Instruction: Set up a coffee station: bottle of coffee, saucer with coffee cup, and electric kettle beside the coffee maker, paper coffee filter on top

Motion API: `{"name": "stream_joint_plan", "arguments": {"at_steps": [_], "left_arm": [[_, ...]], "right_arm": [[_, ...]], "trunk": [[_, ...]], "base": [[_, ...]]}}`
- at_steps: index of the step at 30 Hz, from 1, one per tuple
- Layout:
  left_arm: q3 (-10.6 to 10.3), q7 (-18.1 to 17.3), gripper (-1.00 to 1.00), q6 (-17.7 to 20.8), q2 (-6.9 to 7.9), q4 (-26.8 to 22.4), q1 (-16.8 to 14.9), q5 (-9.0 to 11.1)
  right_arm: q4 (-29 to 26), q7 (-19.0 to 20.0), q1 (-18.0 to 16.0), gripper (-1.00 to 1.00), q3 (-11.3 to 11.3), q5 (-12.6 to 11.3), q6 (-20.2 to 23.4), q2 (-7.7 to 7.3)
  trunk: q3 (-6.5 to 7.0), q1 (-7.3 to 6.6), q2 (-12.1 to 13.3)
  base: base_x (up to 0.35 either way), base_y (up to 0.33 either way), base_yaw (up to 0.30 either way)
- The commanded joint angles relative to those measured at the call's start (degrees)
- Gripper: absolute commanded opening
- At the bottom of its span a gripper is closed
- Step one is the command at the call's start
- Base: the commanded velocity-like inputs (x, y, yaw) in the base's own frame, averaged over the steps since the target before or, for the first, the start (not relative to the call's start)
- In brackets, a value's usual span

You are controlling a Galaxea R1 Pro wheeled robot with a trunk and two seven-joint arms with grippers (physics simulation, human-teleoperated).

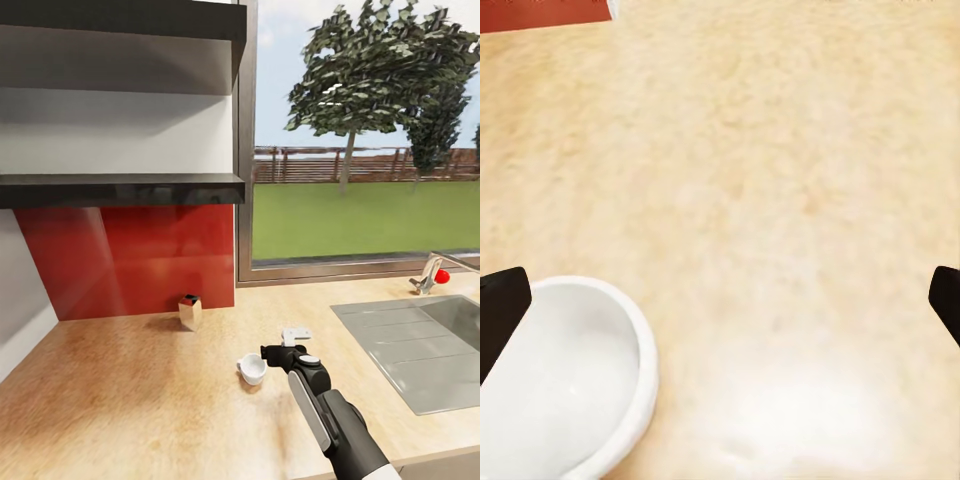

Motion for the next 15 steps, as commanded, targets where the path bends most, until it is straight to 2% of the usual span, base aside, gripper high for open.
{"name": "stream_joint_plan", "arguments": {"at_steps": [1,15], "left_arm": [[-0.5,0.0,1.00,-0.3,0.00,0.1,0.0,0.6],[-0.4,0.0,1.00,-0.3,0.12,0.1,0.3,0.6]], "right_arm": [[-0.1,-0.6,0.0,1.00,0.1,-0.6,0.1,0.00],[2.0,-0.6,0.0,1.00,0.3,-0.5,0.1,-0.01]], "trunk": [[0.00,0.02,0.0],[0.00,0.02,0.0]], "base": [[0.000,0.000,0.000],[0.014,0.025,0.000]]}}
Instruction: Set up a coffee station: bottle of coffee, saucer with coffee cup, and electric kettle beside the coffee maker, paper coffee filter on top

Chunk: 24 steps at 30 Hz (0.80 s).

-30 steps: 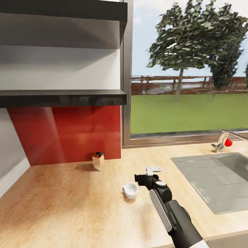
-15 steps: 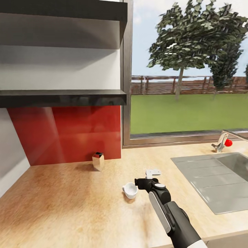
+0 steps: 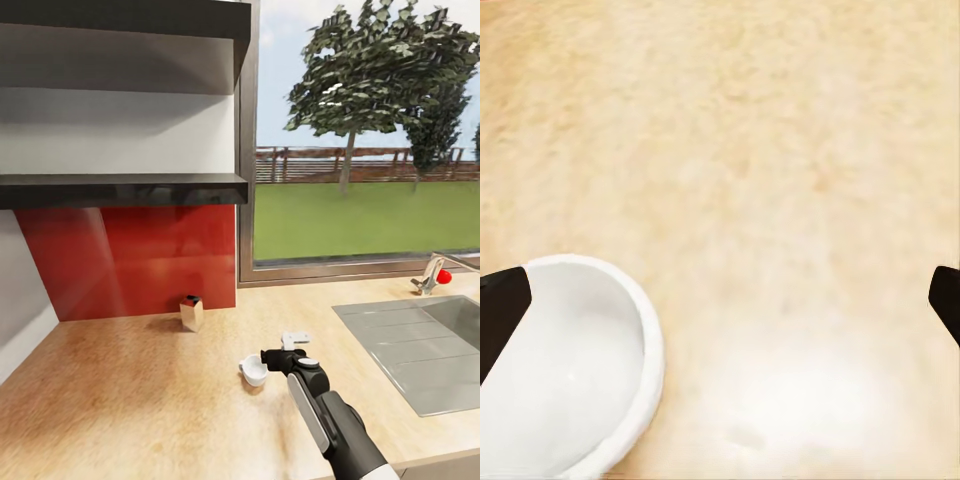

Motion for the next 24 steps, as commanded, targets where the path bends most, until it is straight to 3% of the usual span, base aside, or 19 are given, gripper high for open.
{"name": "stream_joint_plan", "arguments": {"at_steps": [1,19,24], "left_arm": [[-0.5,0.0,1.00,-0.3,-0.01,0.1,0.1,0.6],[-0.5,0.0,1.00,-0.3,0.07,0.1,0.4,0.6],[-0.6,0.0,1.00,-0.3,0.08,0.1,0.4,0.6]], "right_arm": [[0.6,-0.6,0.0,1.00,0.1,-0.6,0.1,0.00],[5.7,-0.5,0.0,1.00,0.2,-0.6,0.1,0.03],[7.9,-0.5,0.0,1.00,0.3,-0.7,0.1,0.03]], "trunk": [[0.00,0.02,0.0],[0.00,0.02,0.0],[0.00,0.02,0.0]], "base": [[0.003,0.006,0.000],[0.001,0.001,0.000],[0.144,0.113,0.000]]}}
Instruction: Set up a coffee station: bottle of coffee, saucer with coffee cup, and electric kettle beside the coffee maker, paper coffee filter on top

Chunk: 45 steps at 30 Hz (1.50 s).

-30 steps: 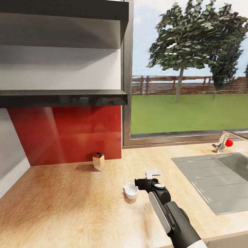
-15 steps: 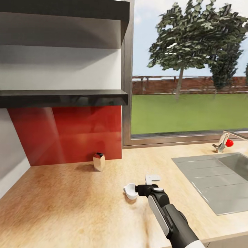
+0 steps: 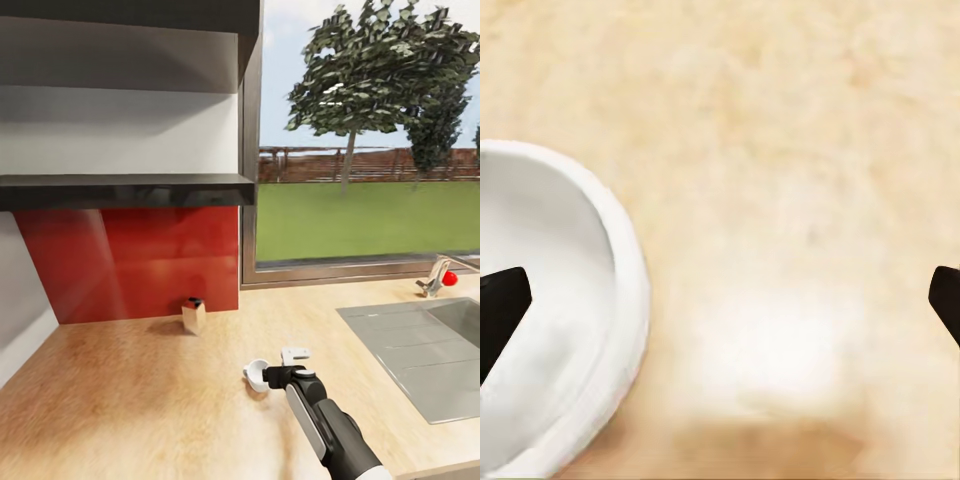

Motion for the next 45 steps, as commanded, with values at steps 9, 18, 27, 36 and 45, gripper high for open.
{"name": "stream_joint_plan", "arguments": {"at_steps": [9,18,27,36,45], "left_arm": [[-0.5,0.0,1.00,-0.3,-0.04,0.1,0.0,0.6],[-0.5,0.0,1.00,-0.3,-0.01,0.1,0.0,0.6],[-0.5,0.0,1.00,-0.3,-0.02,0.1,0.0,0.6],[-0.5,0.0,1.00,-0.3,-0.01,0.1,0.1,0.6],[-0.5,0.0,1.00,-0.3,-0.01,0.1,0.1,0.6]], "right_arm": [[0.6,-0.6,0.0,1.00,0.1,-0.6,0.1,-0.01],[0.7,-0.6,0.0,1.00,0.1,-0.5,0.1,-0.01],[0.8,-0.6,0.0,1.00,0.0,-0.6,0.1,-0.01],[2.7,-0.6,0.0,1.00,0.0,-0.6,0.1,-0.01],[3.2,-0.6,0.0,1.00,0.1,-0.6,0.1,-0.01]], "trunk": [[0.00,0.04,0.0],[0.00,0.04,0.0],[0.00,0.04,0.0],[0.00,0.04,0.0],[0.00,0.04,0.0]], "base": [[0.067,0.053,0.000],[0.010,0.014,0.000],[0.001,0.001,0.000],[0.000,0.000,0.000],[0.000,0.000,0.000]]}}
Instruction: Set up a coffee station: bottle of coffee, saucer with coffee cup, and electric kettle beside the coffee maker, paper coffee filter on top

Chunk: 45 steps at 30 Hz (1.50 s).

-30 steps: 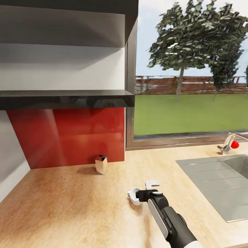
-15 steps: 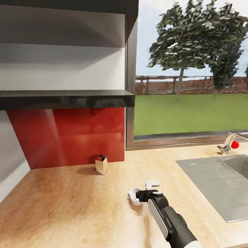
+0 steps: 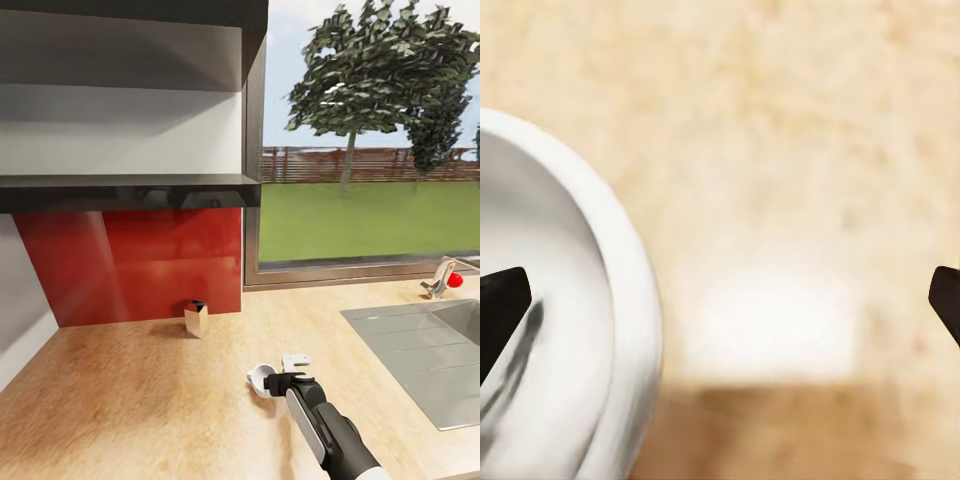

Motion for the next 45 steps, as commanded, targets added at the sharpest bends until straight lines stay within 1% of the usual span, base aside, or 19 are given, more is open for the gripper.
{"name": "stream_joint_plan", "arguments": {"at_steps": [1,4,5,29,31,32,40,45], "left_arm": [[-0.5,0.0,1.00,-0.3,-0.01,0.1,0.0,0.6],[-0.5,0.0,1.00,-0.3,-0.01,0.1,0.0,0.6],[-0.5,0.0,1.00,-0.3,-0.01,0.1,0.0,0.6],[-0.4,0.0,1.00,-0.4,-0.03,0.1,0.3,0.6],[-0.5,0.0,1.00,-0.4,-0.10,0.1,0.3,0.6],[-0.5,0.0,1.00,-0.5,-0.17,0.1,0.3,0.6],[-0.5,0.0,1.00,-0.7,-0.29,0.1,0.4,0.5],[-0.5,0.0,1.00,-0.8,-0.36,0.1,0.4,0.5]], "right_arm": [[0.0,-0.6,0.0,1.00,0.1,-0.6,0.1,-0.02],[-0.1,-0.6,0.0,1.00,0.2,-0.6,0.1,0.02],[-0.1,-0.6,0.0,-1.00,0.2,-0.7,0.1,0.02],[-0.8,-0.5,0.0,-1.00,0.2,-0.8,0.1,0.13],[-2.0,-0.5,0.0,-1.00,0.1,-0.8,0.1,0.19],[-3.8,-0.6,0.0,-1.00,0.1,-0.8,0.1,0.20],[-11.1,-0.6,0.0,-1.00,0.1,-0.8,0.2,0.24],[-13.7,-0.6,0.0,-1.00,0.0,-0.8,0.4,0.22]], "trunk": [[0.00,0.02,0.0],[0.00,0.02,0.0],[0.00,0.02,0.0],[0.00,0.02,0.0],[0.00,0.02,0.0],[0.00,0.02,0.0],[0.00,0.02,0.0],[0.00,0.02,0.0]], "base": [[0.000,0.000,0.000],[0.000,0.000,0.000],[0.000,0.000,0.000],[0.000,0.000,0.000],[0.000,0.000,0.000],[0.000,0.000,0.000],[0.000,0.000,0.000],[0.000,0.000,0.000]]}}
